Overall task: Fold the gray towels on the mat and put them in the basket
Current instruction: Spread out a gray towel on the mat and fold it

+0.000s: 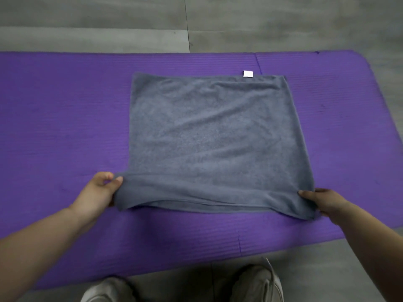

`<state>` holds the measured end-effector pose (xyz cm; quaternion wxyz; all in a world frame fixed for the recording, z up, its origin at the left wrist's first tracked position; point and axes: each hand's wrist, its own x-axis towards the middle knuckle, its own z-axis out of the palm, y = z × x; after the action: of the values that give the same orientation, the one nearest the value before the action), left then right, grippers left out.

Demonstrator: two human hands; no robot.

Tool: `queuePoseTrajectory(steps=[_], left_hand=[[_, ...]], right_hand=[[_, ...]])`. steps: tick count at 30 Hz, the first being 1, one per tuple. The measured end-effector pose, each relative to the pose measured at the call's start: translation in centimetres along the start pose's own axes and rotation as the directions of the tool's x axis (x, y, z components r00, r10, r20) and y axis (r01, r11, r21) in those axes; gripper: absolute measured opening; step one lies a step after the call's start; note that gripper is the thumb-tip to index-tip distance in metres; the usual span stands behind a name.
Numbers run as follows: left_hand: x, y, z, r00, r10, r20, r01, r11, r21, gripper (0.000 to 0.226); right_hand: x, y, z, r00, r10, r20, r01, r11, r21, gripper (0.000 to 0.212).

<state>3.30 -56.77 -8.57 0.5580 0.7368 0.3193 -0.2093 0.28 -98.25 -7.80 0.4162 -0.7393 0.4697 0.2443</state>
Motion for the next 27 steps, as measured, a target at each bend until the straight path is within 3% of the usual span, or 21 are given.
queuePoseTrajectory(steps=[3,6,9,10,12,14,18,27], left_hand=[[0.3,0.5,-1.2,0.997,-0.001,-0.078,-0.002,0.999,-0.044,0.025],[-0.1,0.0,-2.1,0.999,-0.035,-0.027,0.034,0.999,-0.030,0.015],[-0.1,0.1,-3.2,0.997,-0.070,0.020,0.072,0.993,-0.089,0.018],[0.1,0.5,-3.5,0.997,-0.074,0.036,0.077,0.992,-0.100,0.018],[0.7,1.6,-3.9,0.994,-0.072,0.081,0.082,0.989,-0.126,0.018],[1.6,2.9,-3.9,0.990,-0.056,0.127,0.074,0.987,-0.144,0.020],[4.5,6.5,-2.9,0.984,-0.038,0.173,0.065,0.986,-0.151,0.024],[12.1,17.3,1.9,0.991,0.131,-0.006,-0.123,0.910,-0.396,0.026]], right_hand=[[-0.8,0.3,0.6,0.995,0.043,0.095,-0.046,0.998,0.036,0.029],[-2.5,1.1,0.2,0.991,0.059,0.119,-0.071,0.992,0.105,0.032],[-4.3,1.8,-0.9,0.972,0.022,0.235,-0.077,0.971,0.225,0.035],[-4.9,1.5,-1.2,0.965,0.019,0.261,-0.085,0.966,0.243,0.035],[-5.2,0.5,-2.0,0.962,0.008,0.272,-0.091,0.952,0.293,0.013],[-4.7,-1.3,-2.5,0.971,-0.026,0.238,-0.070,0.920,0.386,0.008],[-2.0,-5.4,-2.4,0.991,-0.067,0.114,-0.002,0.852,0.523,0.031],[5.6,-15.7,-1.4,0.974,-0.225,-0.019,0.182,0.730,0.659,0.023]])
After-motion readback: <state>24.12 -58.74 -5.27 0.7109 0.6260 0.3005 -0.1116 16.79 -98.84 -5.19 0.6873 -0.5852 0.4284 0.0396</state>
